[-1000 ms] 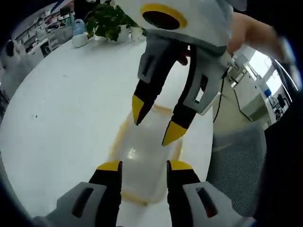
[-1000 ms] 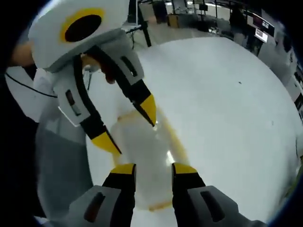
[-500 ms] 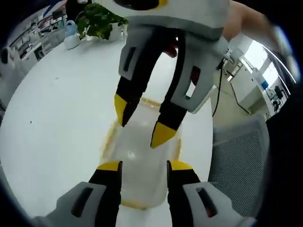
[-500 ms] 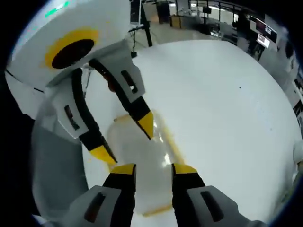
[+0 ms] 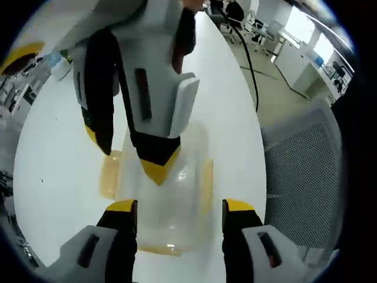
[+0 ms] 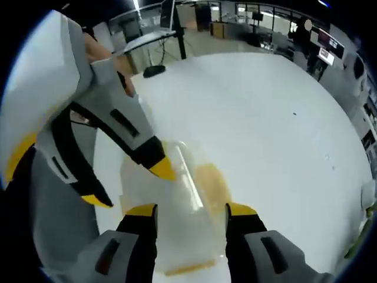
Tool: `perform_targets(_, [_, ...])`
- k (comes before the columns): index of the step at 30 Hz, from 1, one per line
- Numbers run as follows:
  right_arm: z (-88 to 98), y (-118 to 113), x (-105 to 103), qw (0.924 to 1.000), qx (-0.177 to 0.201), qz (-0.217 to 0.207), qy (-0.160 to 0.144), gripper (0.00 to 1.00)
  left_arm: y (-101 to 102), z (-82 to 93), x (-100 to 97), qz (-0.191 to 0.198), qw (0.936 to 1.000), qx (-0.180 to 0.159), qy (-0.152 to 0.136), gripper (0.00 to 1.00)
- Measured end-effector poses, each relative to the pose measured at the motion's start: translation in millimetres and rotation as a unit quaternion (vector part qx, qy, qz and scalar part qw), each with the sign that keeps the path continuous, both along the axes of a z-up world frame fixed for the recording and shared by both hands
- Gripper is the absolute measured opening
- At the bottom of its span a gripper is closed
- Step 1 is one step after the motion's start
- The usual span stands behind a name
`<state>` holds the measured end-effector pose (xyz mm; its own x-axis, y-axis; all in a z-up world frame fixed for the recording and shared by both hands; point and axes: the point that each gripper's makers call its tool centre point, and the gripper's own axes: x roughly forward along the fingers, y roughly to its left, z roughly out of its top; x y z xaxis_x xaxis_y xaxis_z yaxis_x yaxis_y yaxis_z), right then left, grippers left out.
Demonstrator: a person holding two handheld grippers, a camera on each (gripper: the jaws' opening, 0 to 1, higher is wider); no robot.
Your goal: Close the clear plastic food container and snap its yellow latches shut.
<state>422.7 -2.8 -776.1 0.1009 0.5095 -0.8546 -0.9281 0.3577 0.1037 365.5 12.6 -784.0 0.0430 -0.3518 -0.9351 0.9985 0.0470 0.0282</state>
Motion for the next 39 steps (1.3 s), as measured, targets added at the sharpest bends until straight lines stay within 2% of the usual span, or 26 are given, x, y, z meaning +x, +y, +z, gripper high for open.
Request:
perform_targets(3, [-0.3,-2.4,0.7,1.0,-0.002,0.004,0.002,0.44,-0.2,1.0,0.9,0.01,0.9999,-0.003,0.001,0.58])
perform_targets(5, [2.4,1.5,1.3,0.9997,0.01,0.021,-0.004,0.43,-0.1,0.8,1.4,0.008,1.0,-0.002,-0.001,0.57])
perform_targets(8, [1.5,4.8,-0.5,0.9996,0.016,0.022,0.012,0.44,-0.1,0.8,1.2,0.005,1.0,0.0,-0.007,0.57])
perform_targets(10, [-3.5,3.5,-0.8,0.9995,0.007,0.022,0.023,0.44,-0.3,0.5,1.1,0.003,0.9999,0.003,-0.014,0.57])
perform_targets(15, [-3.9,6.8,2.1,0.9992,0.01,0.019,0.034,0.45,0.0,-2.1,-1.2,-0.011,0.9993,0.018,-0.031,0.6])
perform_targets(22, [-5.8,9.2,1.8,0.9975,0.004,0.042,0.057,0.44,-0.7,-4.1,-1.6,-0.011,0.9984,0.03,-0.047,0.62])
perform_targets(23, [-6.6,9.4,-0.7,0.9966,0.002,0.045,0.069,0.44,-0.3,-4.6,-2.1,-0.014,0.998,0.034,-0.052,0.62])
perform_targets(29, [-9.0,8.6,-2.7,0.9945,-0.012,0.067,0.08,0.44,-1.2,-6.8,-1.5,-0.005,0.9966,0.047,-0.067,0.62])
perform_targets(36, [-15.5,6.3,-4.5,0.9912,-0.031,0.102,0.079,0.45,-0.8,-7.7,6.1,0.005,0.9931,0.061,-0.1,0.55])
perform_targets(39, [-16.5,7.6,-3.4,0.9909,-0.027,0.098,0.088,0.47,-0.9,-9.1,5.9,0.003,0.9916,0.068,-0.11,0.54])
